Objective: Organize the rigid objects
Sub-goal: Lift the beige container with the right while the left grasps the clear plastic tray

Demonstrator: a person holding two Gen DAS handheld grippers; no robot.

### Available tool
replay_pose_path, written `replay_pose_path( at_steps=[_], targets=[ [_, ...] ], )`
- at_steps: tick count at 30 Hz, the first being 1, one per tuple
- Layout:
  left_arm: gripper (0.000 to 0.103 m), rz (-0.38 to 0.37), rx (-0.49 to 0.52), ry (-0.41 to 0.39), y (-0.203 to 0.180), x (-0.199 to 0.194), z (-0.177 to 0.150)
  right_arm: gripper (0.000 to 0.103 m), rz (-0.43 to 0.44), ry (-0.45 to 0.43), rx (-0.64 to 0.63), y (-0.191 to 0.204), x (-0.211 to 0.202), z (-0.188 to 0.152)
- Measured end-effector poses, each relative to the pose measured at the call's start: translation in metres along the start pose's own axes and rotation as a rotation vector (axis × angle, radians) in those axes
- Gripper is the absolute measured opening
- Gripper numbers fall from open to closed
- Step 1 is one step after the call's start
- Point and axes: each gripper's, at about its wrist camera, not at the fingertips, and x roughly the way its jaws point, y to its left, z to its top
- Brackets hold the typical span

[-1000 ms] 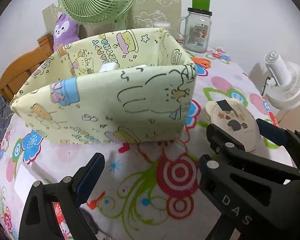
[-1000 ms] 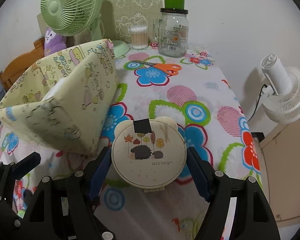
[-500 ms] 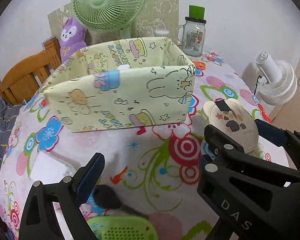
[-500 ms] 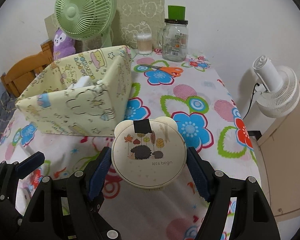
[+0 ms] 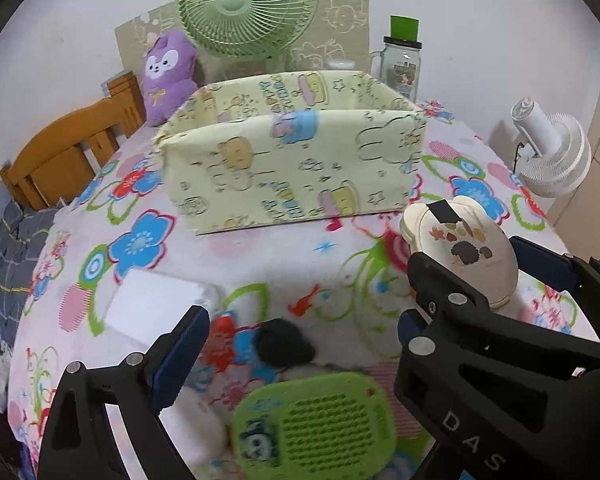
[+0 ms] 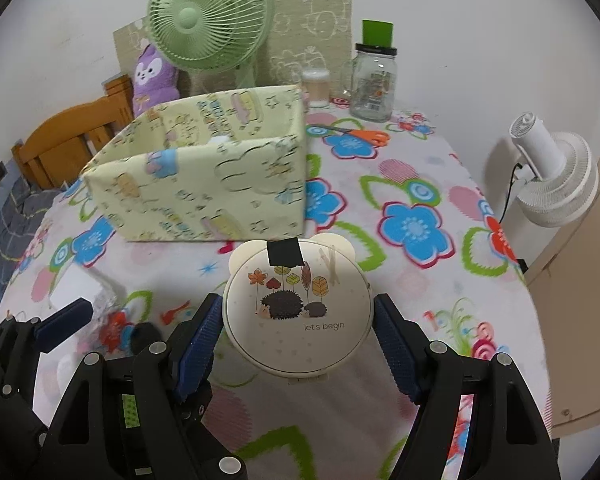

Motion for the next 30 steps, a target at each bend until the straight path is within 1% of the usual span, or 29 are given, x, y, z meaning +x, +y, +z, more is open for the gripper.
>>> replay_pose_path(
  at_steps=[6,14,17,26,30],
  targets=[
    [0.096,0.032,-0.012,0.009,0.028,0.003,-0.007,0.077,0.022,0.003,-0.001,0.020,0.004,-0.006],
    [0.097,0.073,0.006,0.015,0.054,0.012,-0.009,0.077,0.024,0.011,-0.025,0.045,0.009,-0.008],
    [0.097,0.061,0.005,0.029,0.063,0.018,-0.008,0.077,0.015,0.010,-0.021,0.052,0.011,-0.008],
    [0.100,0.078,0.011,0.018,0.081,0.031,0.001,0.077,0.017,0.029,-0.008,0.066,0.023,0.000],
    [0.100,0.053,-0.020,0.057,0.093,0.044,0.004,0.077,0.005,0.038,-0.014,0.071,0.028,0.003]
  ],
)
